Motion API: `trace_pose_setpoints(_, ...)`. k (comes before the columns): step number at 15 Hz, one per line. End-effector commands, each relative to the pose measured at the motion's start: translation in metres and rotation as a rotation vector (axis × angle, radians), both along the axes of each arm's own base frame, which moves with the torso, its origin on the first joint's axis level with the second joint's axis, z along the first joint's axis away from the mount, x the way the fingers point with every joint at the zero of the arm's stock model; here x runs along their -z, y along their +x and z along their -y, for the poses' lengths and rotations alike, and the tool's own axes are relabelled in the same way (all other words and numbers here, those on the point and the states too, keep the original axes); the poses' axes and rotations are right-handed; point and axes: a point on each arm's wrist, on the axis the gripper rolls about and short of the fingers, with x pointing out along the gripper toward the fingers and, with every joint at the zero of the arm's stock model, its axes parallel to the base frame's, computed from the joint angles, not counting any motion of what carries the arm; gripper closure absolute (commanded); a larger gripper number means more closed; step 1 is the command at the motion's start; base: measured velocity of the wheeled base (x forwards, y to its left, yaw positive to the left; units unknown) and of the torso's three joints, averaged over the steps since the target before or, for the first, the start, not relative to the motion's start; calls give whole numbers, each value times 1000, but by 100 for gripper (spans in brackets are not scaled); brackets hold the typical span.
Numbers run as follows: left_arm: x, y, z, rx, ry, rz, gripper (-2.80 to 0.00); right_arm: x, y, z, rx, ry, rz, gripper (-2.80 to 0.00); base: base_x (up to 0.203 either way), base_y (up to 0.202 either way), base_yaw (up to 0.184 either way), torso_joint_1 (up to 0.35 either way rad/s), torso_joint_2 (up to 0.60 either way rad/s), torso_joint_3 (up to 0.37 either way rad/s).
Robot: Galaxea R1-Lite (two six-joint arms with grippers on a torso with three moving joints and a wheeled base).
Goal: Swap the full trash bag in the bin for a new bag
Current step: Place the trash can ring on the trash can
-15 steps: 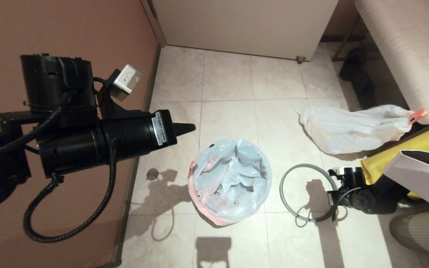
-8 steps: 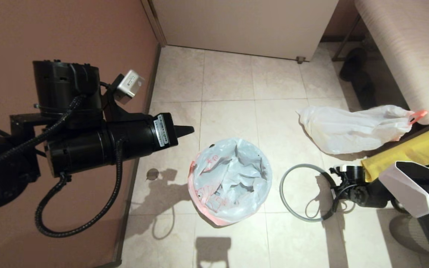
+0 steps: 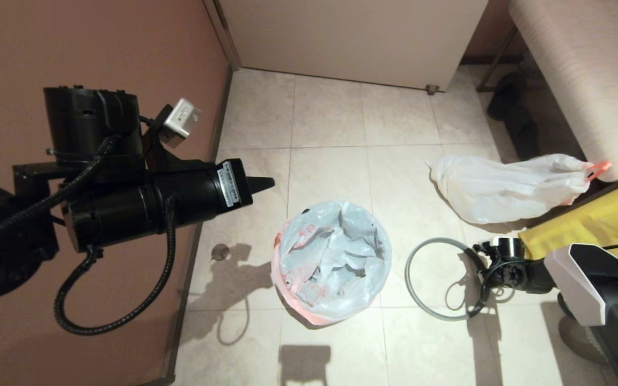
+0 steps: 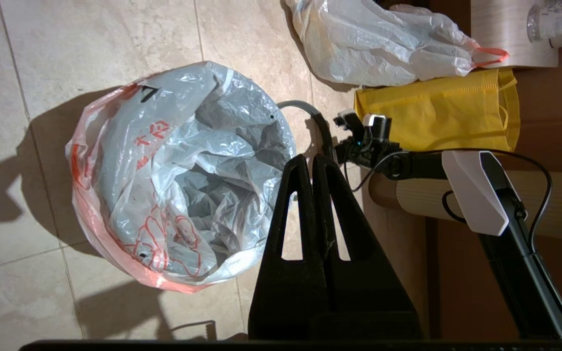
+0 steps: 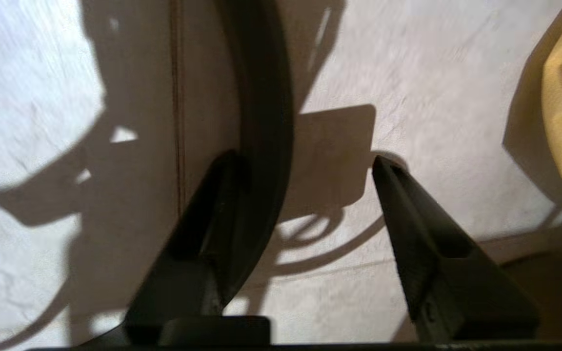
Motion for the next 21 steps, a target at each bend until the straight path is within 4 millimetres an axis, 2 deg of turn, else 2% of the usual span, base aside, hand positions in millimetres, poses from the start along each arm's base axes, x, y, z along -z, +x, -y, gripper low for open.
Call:
trace_pose_setpoints(1, -2, 0, -1, -3, -6, 5, 0, 18, -8, -2, -3, 12, -76, 0, 0, 0, 0, 0, 0, 0)
trace_pose_setpoints(4, -3, 1, -3, -14, -8, 9, 0, 25, -15, -4, -8, 25, -141, 0, 0, 0, 0, 0, 0, 0)
trace_pose_setpoints(5, -7, 5, -11, -44, -17, 17, 0, 24, -20, -5, -22, 48, -186, 0, 0, 0, 0, 0, 0, 0)
trace_pose_setpoints(7, -12, 7, -16, -66, -41, 23, 0, 12, -24, -5, -40, 75, -217, 0, 0, 0, 0, 0, 0, 0)
trace_pose_setpoints(9, -19, 0, -19, -66, -55, 46, 0, -20, -26, -8, -43, 76, -198, 0, 0, 0, 0, 0, 0, 0)
trace_pose_setpoints(10, -25, -4, -22, -70, -64, 66, 0, -43, -30, -9, -41, 76, -182, 0, 0, 0, 0, 0, 0, 0)
trace_pose_setpoints(12, -39, -14, -34, -93, -86, 112, 0, -105, -39, -14, -13, 84, -86, 0, 0, 0, 0, 0, 0, 0)
trace_pose_setpoints(15, -60, -38, -45, -88, -123, 188, 0, -220, -72, -24, 21, 90, 141, 0, 0, 0, 0, 0, 0, 0)
trace_pose_setpoints(17, -70, -49, -50, -87, -140, 223, 0, -299, -112, -36, 19, 82, 319, 0, 0, 0, 0, 0, 0, 0)
trace_pose_setpoints(19, -72, -54, -52, -94, -141, 232, 0, -361, -156, -55, 10, 61, 467, 0, 0, 0, 0, 0, 0, 0)
trace_pose_setpoints(21, -73, -54, -52, -87, -145, 233, 0, -409, -200, -84, -19, 45, 564, 0, 0, 0, 0, 0, 0, 0)
